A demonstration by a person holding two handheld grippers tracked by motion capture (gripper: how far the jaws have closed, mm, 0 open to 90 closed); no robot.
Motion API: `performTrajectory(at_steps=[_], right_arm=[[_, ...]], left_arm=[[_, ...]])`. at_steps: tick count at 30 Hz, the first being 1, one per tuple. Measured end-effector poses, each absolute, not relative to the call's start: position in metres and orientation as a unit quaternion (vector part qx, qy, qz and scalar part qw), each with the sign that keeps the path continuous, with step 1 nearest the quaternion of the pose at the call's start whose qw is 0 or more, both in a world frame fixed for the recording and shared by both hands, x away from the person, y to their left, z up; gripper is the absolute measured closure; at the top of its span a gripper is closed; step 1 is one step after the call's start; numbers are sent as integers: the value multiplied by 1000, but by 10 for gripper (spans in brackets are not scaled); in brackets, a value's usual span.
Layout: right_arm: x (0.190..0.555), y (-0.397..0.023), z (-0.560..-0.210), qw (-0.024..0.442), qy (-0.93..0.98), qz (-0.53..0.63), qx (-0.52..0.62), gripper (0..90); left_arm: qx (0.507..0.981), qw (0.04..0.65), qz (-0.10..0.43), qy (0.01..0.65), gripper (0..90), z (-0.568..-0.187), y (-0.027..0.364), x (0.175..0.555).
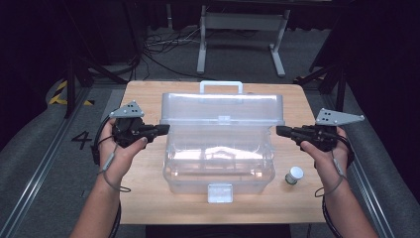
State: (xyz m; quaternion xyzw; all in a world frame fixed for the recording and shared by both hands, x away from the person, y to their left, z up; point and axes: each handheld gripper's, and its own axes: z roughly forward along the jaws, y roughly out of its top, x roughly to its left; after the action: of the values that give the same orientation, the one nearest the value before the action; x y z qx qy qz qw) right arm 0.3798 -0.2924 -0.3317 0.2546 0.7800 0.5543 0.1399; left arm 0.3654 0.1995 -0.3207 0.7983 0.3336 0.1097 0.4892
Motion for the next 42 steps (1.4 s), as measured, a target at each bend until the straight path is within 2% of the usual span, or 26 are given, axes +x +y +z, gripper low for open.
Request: performTrajectory(at_steps=[14, 42], right_arm=[[391, -287, -321, 166, 777, 547, 264, 900], [412, -284, -316, 166, 764, 556, 282, 900]], left_arm=[[791, 492, 119, 343, 897, -314, 196, 384], [781, 490, 131, 364, 879, -309, 192, 403]])
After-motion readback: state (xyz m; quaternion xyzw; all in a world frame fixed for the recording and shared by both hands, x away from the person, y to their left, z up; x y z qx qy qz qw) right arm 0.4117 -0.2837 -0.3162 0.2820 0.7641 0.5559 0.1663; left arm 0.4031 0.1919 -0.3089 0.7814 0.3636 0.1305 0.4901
